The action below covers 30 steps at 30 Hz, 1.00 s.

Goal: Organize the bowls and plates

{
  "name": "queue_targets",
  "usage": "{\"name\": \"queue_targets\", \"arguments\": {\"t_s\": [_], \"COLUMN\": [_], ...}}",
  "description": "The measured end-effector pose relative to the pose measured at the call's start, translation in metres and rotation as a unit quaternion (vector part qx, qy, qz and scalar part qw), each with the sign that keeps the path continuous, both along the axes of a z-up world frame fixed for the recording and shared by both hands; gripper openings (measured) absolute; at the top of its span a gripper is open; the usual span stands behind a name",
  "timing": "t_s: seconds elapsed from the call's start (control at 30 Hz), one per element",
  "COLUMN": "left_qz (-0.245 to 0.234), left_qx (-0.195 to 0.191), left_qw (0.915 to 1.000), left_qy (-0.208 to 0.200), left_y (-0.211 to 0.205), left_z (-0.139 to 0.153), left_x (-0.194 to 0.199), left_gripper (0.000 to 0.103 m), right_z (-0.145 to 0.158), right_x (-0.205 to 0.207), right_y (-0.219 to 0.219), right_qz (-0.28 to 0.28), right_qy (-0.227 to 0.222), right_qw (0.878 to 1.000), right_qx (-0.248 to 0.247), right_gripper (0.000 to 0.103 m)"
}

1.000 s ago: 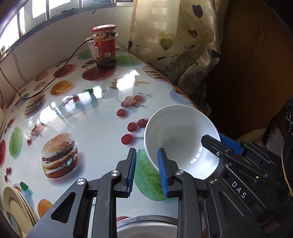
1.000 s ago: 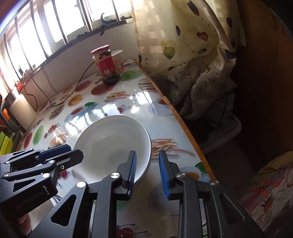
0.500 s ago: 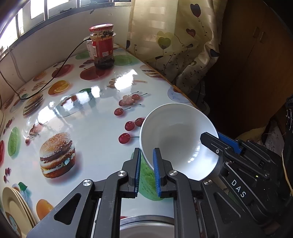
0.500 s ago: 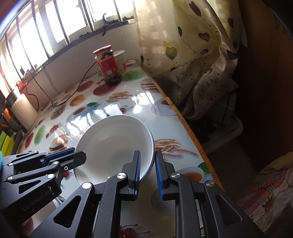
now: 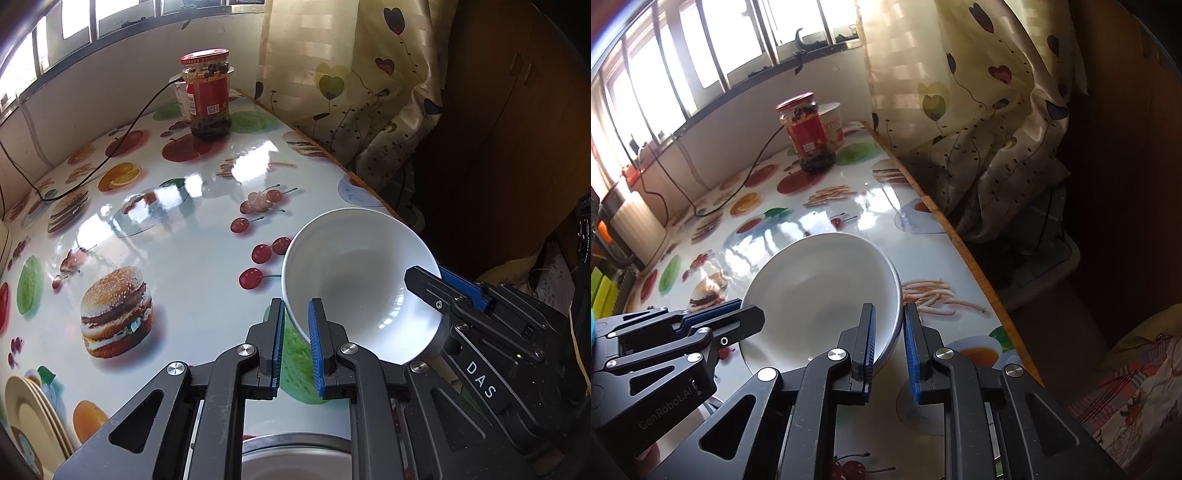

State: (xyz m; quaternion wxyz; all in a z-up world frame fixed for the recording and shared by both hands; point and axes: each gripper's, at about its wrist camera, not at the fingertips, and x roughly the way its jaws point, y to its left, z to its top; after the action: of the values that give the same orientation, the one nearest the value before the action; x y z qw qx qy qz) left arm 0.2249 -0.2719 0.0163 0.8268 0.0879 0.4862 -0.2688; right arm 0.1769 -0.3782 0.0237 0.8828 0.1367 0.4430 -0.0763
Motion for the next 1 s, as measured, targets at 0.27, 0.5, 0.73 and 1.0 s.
{"name": "queue_targets", "arguments": {"t_s": [0.27, 0.5, 0.73, 1.0], "left_qz": [0.001, 0.003, 0.005, 0.005], "left_qx": [-0.001, -0.001, -0.002, -0.005], "left_qw": [1.0, 1.0, 1.0, 1.0], "left_qy": [0.0, -0.003, -0.003, -0.005], "left_y": [0.0016, 0.0027, 0.002, 0.0024], "left_z": [0.0011, 0.0019, 0.0019, 0.0027], "left_x": [-0.0002, -0.0019, -0.0036, -0.006], "left_gripper": [0.014, 0.014, 0.014, 0.014], "right_z": [0.001, 0.0008, 0.001, 0.0016], "right_x": [0.0012, 0.0002, 0.0011, -0.0005], "right_y": [-0.0012, -0.0026, -0.0023, -0.0028], "right_qz": [-0.002, -0.002, -0.002, -0.003], "right_qy": [-0.002, -0.002, -0.002, -0.004], "right_qw": [1.0, 1.0, 1.0, 1.0], "right_qx": [0.005, 0.005, 0.005, 0.005], "right_gripper": [0.015, 0.015, 0.015, 0.015]}}
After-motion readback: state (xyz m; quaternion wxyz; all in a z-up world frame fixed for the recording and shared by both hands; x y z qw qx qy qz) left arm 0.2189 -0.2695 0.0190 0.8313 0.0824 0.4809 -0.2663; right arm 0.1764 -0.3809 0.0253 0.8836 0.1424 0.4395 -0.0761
